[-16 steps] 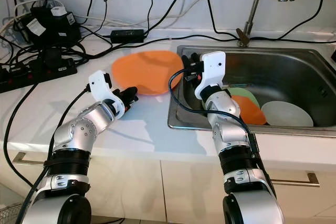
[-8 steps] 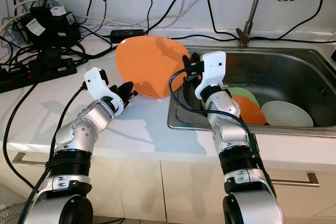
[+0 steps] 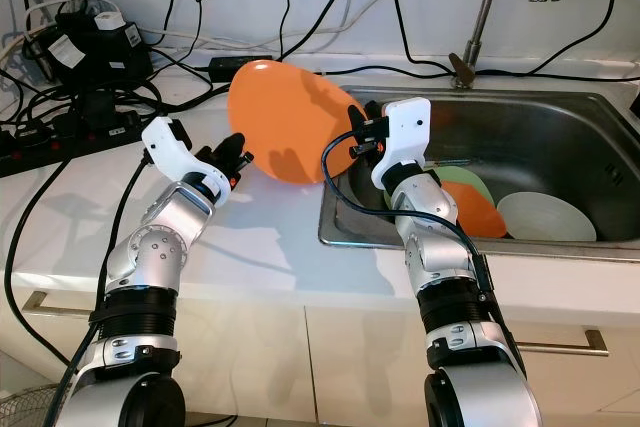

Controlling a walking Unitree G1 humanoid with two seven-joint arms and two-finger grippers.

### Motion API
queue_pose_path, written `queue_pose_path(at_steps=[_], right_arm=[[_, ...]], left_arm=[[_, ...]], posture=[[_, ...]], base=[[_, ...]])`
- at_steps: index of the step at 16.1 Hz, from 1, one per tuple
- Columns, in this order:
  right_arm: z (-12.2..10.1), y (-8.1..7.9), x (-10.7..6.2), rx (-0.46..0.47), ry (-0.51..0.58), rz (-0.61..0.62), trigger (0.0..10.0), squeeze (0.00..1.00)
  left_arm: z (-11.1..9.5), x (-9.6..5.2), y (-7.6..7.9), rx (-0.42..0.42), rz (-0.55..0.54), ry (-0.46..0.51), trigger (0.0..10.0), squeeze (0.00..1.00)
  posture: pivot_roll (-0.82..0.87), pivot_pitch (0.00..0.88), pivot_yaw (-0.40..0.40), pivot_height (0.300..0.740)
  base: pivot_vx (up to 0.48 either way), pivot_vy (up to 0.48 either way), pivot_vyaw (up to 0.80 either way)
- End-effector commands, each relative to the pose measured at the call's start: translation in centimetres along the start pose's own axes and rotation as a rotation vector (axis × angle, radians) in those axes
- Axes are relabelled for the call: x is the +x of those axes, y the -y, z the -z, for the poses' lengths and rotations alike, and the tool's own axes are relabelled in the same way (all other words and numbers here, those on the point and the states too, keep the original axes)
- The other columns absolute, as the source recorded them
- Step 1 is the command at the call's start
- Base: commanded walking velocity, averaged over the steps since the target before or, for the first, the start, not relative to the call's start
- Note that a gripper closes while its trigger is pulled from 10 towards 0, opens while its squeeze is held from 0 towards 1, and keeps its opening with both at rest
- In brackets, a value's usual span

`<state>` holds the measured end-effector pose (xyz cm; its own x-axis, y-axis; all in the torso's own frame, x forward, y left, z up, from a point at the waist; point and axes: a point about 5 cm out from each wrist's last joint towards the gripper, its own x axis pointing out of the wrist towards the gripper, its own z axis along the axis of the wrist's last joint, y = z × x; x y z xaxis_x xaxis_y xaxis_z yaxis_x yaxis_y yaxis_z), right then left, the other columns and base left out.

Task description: Kitchen organization

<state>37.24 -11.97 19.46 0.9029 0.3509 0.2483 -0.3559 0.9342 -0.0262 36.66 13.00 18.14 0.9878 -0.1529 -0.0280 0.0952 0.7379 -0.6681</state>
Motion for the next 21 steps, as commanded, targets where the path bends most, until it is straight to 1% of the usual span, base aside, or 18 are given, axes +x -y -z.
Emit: queue_pose_path(at_steps=[1,2,3,4,7,9,10,11,14,18,19,20,21], right_arm=[[-0.2,0.2,0.1,-0.013,0.004,0.008,10.0,0.0],[-0.2,0.2,0.1,-0.013,0.004,0.009,10.0,0.0],[-0.3,0.2,0.2,-0.013,0.004,0.009,10.0,0.0],[-0.3,0.2,0.2,-0.012,0.005,0.01,10.0,0.0],[-0.3,0.2,0.2,-0.012,0.008,0.013,10.0,0.0],[-0.4,0.3,0.2,-0.011,0.009,0.019,10.0,0.0],[-0.4,0.4,0.2,-0.011,0.009,0.021,10.0,0.0],[-0.4,0.4,0.2,-0.01,0.01,0.025,10.0,0.0],[-0.4,0.6,0.1,-0.01,0.01,0.034,10.0,0.0],[-0.4,0.8,0.1,-0.01,0.008,0.047,10.0,0.0],[-0.4,0.9,0.1,-0.01,0.009,0.049,10.0,0.0],[-0.4,0.9,0.1,-0.01,0.009,0.05,10.0,0.0],[-0.4,0.9,0.2,-0.01,0.009,0.051,10.0,0.0]], left_arm=[[-0.9,-0.1,0.5,0.006,0.032,0.053,0.0,0.0],[-0.8,-0.2,0.7,0.008,0.047,0.043,0.0,0.0],[-0.7,-0.2,0.9,0.01,0.056,0.04,9.6,0.0],[-0.6,-0.2,1.0,0.016,0.061,0.04,10.0,0.0],[-0.8,-0.2,0.9,0.007,0.058,0.057,10.0,0.0],[-1.7,-0.3,1.2,-0.02,0.08,0.12,10.0,0.0],[-2.1,-0.4,1.4,-0.034,0.095,0.146,4.8,0.0],[-2.5,-0.5,1.7,-0.043,0.118,0.174,0.0,0.0],[-3.1,-0.8,2.0,-0.044,0.134,0.222,0.0,0.0],[-3.3,-0.8,1.7,-0.048,0.114,0.238,0.0,0.0],[-3.3,-0.8,1.6,-0.049,0.11,0.242,1.7,0.0],[-3.4,-0.8,1.6,-0.043,0.106,0.243,4.2,0.0],[-3.4,-0.8,1.5,-0.037,0.105,0.24,10.0,0.0]], posture=[[0.04,0.0,0.044,0.74],[0.04,0.0,0.045,0.74],[0.03,0.0,0.045,0.74],[0.03,0.0,0.046,0.74],[0.03,0.0,0.045,0.74],[0.03,0.0,0.046,0.74],[0.03,0.0,0.046,0.74],[0.03,0.0,0.046,0.74],[0.03,0.0,0.046,0.74],[0.03,0.0,0.045,0.74],[0.03,0.0,0.045,0.74],[0.04,0.0,0.044,0.74],[0.04,0.0,0.045,0.74]], base=[[0.0,0.0,0.0],[0.0,0.0,0.0],[0.0,0.0,0.0],[0.0,0.0,0.0],[0.0,0.0,0.0],[0.0,0.0,0.0],[0.0,0.0,0.0],[0.0,0.0,0.0],[0.0,0.0,0.0],[0.0,0.0,0.0],[0.0,0.0,0.0],[0.0,0.0,0.0],[0.0,0.0,0.0]])
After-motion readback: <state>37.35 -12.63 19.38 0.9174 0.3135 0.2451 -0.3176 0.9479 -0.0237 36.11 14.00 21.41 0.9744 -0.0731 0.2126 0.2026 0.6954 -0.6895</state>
